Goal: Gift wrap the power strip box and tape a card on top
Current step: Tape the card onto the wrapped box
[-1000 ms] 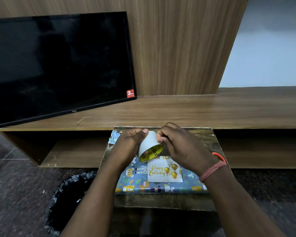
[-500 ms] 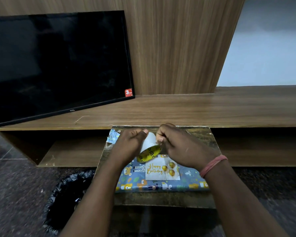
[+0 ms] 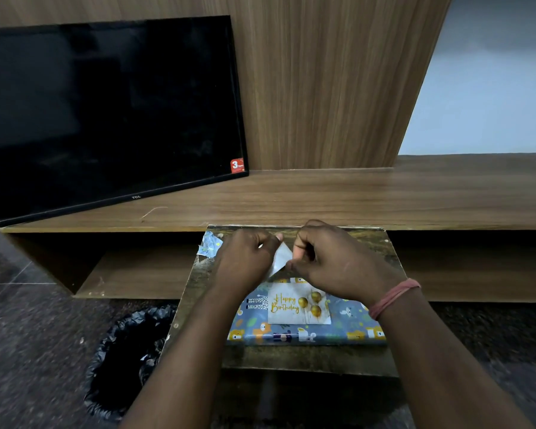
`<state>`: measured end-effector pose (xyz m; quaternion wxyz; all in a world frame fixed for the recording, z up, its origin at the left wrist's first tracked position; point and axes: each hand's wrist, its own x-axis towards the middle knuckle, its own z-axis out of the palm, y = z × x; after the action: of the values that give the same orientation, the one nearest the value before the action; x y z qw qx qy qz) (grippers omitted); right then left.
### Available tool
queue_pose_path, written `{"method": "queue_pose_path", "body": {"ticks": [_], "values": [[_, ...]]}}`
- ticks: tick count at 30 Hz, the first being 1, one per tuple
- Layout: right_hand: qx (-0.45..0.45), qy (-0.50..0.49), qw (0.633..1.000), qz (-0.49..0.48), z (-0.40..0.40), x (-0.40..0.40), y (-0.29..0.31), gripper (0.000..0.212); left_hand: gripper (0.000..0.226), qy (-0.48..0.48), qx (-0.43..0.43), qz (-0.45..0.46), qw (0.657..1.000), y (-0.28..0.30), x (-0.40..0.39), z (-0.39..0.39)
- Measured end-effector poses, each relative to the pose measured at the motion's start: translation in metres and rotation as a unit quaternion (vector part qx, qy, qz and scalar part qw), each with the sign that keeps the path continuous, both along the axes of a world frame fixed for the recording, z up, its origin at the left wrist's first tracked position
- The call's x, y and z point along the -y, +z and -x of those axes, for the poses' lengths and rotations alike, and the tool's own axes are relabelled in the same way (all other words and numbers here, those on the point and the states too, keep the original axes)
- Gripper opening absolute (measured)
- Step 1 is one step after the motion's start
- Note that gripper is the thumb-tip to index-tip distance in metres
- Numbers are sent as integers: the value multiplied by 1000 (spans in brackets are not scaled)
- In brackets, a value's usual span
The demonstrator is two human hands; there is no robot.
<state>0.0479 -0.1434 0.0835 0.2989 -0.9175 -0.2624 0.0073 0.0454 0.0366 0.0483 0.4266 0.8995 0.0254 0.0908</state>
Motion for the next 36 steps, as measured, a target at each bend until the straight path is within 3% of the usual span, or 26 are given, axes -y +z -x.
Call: {"method": "queue_pose_path", "body": {"ticks": [4, 7, 9, 13, 16, 17, 21, 29, 33, 36], "values": [[-28, 1, 999, -33, 2, 1, 3, 21, 53, 31, 33, -60, 997, -3, 7, 1], [-45, 2, 988, -146, 2, -1, 1, 18, 46, 48, 26, -38, 998, -1, 11, 0], [-61, -13, 972, -228, 0, -1, -2, 19, 49, 36, 8, 28, 999, -1, 10, 0], [-58, -63, 952, -293, -10, 2, -9, 23, 65, -30, -91, 194, 976, 4, 6, 6], [-91, -83, 922, -368, -14, 4, -7, 42, 24, -67, -130, 309, 940, 10, 8, 10], [-99, -85, 914, -385, -13, 4, -6, 47, 29, -70, -131, 323, 935, 11, 9, 9], [-84, -84, 926, -358, -12, 8, -2, 58, 58, -60, -94, 283, 953, 3, 11, 7], [-61, -67, 942, -322, -6, 7, 1, 71, 32, -101, -59, 187, 975, 11, 9, 10], [-30, -60, 937, -343, -6, 3, 0, 85, 12, -80, -73, 213, 971, 14, 10, 12], [-21, -70, 928, -364, -9, 5, -2, 90, 13, -79, -64, 245, 964, 19, 13, 15]]}}
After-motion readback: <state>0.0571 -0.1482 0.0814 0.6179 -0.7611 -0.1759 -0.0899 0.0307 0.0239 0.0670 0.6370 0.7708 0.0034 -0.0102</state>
